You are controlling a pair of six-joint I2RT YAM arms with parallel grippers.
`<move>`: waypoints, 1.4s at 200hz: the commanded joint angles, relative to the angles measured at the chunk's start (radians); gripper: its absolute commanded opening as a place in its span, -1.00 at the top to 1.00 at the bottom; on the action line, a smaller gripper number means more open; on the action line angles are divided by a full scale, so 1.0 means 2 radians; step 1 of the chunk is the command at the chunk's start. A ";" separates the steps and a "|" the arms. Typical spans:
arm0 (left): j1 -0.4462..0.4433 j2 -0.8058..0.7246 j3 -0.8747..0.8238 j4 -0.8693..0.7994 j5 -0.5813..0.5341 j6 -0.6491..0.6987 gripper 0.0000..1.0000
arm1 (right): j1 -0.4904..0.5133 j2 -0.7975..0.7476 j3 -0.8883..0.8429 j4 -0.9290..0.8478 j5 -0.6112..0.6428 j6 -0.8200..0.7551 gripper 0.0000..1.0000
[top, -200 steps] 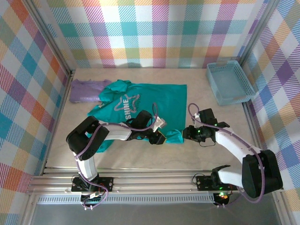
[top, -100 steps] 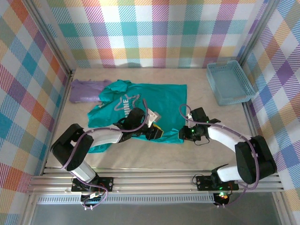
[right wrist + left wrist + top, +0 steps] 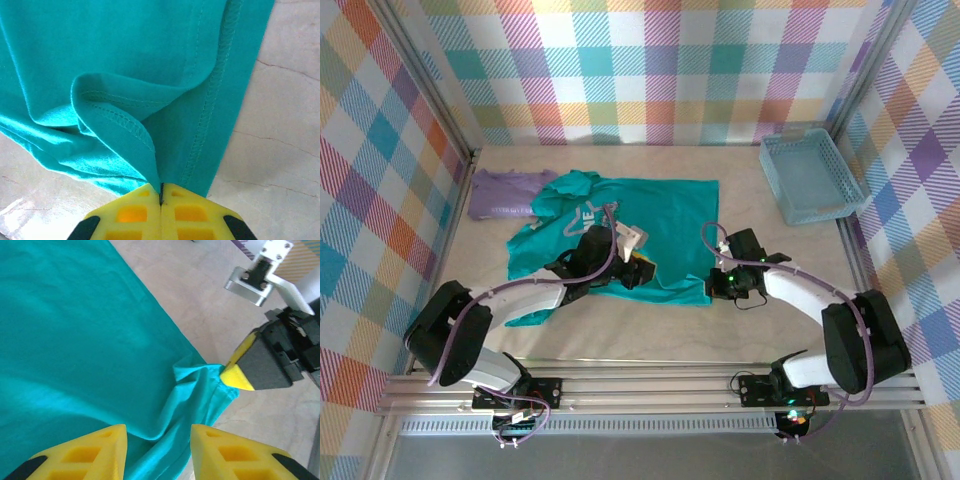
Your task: Fold the inside-out t-shirt
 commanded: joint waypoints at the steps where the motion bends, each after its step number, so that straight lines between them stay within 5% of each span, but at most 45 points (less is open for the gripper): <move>1: 0.007 -0.020 -0.008 -0.015 -0.033 -0.014 0.23 | 0.002 -0.006 -0.004 -0.005 -0.009 -0.009 0.92; 43: 0.009 -0.038 -0.013 -0.022 -0.042 -0.014 0.21 | 0.002 0.006 -0.005 0.001 -0.014 -0.011 0.70; 101: 0.021 -0.069 -0.027 -0.030 -0.075 -0.037 0.15 | 0.003 0.029 -0.009 0.015 -0.021 -0.013 0.69; 130: 0.038 -0.094 -0.034 -0.049 -0.109 -0.062 0.11 | 0.002 0.016 -0.004 0.004 -0.012 -0.016 0.98; 164: 0.090 -0.134 -0.024 -0.166 -0.147 -0.139 0.04 | -0.023 -0.014 0.026 -0.026 0.014 -0.015 1.00; 196: 0.149 -0.164 -0.013 -0.301 -0.143 -0.158 0.00 | -0.104 -0.007 0.051 -0.028 -0.005 -0.013 1.00; 228: 0.153 -0.191 -0.025 -0.358 -0.136 -0.170 -0.04 | -0.164 0.021 0.078 0.009 -0.035 0.003 1.00; 280: 0.133 -0.234 -0.088 -0.424 -0.162 -0.238 -0.03 | -0.169 0.082 0.122 0.025 -0.047 -0.007 1.00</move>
